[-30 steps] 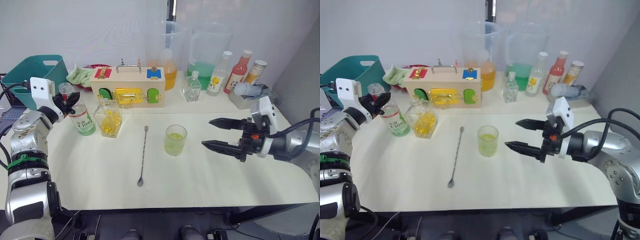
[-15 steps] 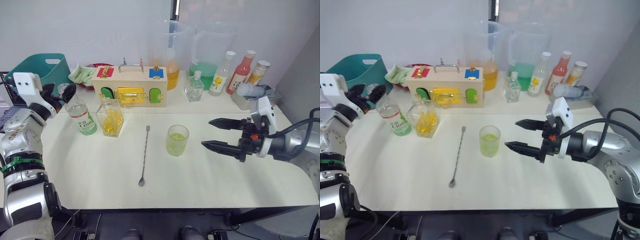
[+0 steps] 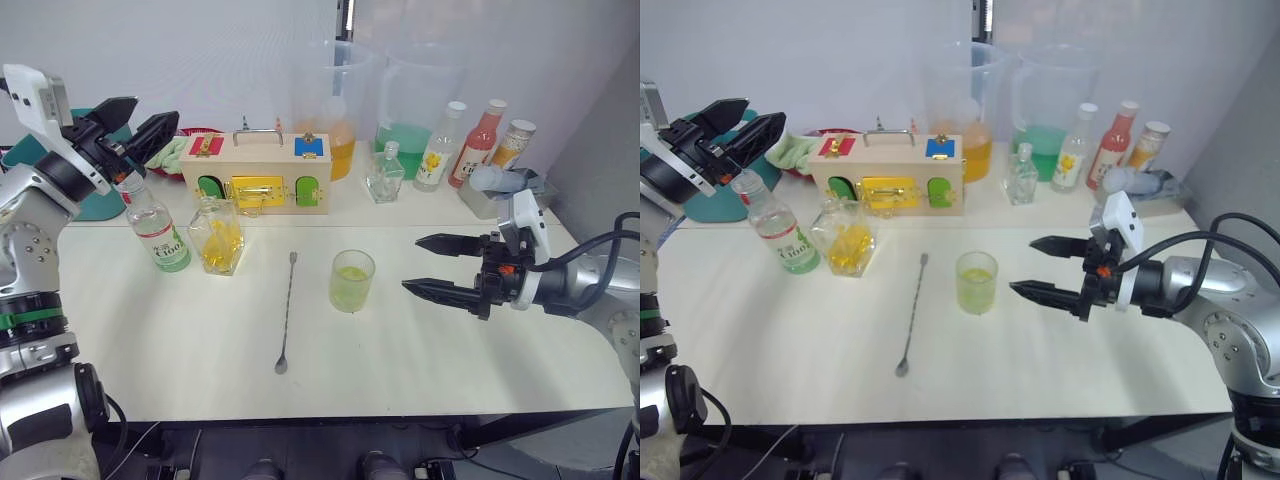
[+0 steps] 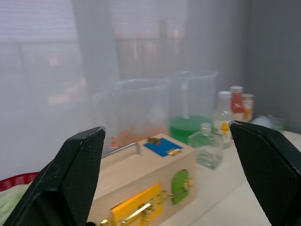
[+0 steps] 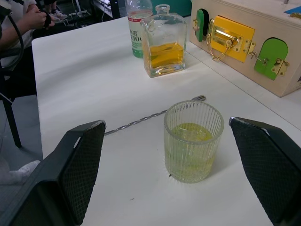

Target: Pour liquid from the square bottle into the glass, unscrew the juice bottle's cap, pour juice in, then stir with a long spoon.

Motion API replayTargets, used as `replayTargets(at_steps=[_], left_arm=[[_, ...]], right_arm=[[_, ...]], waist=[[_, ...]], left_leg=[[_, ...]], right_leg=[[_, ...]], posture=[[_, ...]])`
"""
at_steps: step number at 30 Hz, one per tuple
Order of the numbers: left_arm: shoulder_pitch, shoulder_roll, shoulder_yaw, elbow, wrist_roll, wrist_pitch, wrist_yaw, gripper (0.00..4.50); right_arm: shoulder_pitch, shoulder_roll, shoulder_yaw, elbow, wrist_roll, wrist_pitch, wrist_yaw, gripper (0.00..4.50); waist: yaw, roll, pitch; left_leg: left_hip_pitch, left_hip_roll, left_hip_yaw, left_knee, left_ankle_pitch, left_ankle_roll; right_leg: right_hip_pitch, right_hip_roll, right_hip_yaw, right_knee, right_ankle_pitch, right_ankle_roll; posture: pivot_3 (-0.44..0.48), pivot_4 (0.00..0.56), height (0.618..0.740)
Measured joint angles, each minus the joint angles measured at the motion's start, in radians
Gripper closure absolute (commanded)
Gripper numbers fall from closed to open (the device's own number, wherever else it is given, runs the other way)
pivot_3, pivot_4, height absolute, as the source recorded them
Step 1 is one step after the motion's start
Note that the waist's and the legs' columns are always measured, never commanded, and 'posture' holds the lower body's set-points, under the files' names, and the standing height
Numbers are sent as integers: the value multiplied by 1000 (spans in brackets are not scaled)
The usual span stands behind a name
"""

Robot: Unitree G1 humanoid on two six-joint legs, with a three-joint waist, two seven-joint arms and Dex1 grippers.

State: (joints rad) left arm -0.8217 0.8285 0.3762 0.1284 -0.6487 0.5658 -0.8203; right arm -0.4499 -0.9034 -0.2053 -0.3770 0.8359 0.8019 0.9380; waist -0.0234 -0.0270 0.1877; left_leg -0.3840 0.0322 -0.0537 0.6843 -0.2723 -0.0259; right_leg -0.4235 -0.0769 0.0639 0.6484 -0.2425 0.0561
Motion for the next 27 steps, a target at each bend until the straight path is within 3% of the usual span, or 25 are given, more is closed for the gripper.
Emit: replayTargets(at_steps=[4,9,16,23,27], left_arm=[[78,44,-40,-123,-43,95,-61,32],[291,79,-39,-260,-81,108,-160,32],[491,73,-39,-315,-5,-31,-194,32],[729,-33,-59,-285,152,-251,-174,32],[788,-50,-49,-262,189,-314,-160,32]], right_arm=[[-1,0,1,23,-23,-4,13,0],[33,-9,-7,36,-49,-23,20,0],[151,-18,-60,21,-83,-77,22,0],[369,-16,-129,-52,-115,-129,23,0],[427,1,-159,-74,-128,-165,20,0]], waist=[[-1,0,0],[-5,0,0],[2,1,0],[9,1,0],[9,0,0]], left_leg=[[0,0,0,0,0,0],[1,1,1,-1,0,0],[1,1,2,-1,0,0],[1,1,3,-2,0,0],[2,1,3,-2,1,-1]], right_leg=[[0,0,0,0,0,0],[0,0,1,0,0,0],[1,0,1,-2,0,0],[1,0,1,-3,0,0],[3,0,1,-4,0,0]], posture=[[0,150,740],[0,150,740],[0,150,740],[0,150,740],[0,150,740]])
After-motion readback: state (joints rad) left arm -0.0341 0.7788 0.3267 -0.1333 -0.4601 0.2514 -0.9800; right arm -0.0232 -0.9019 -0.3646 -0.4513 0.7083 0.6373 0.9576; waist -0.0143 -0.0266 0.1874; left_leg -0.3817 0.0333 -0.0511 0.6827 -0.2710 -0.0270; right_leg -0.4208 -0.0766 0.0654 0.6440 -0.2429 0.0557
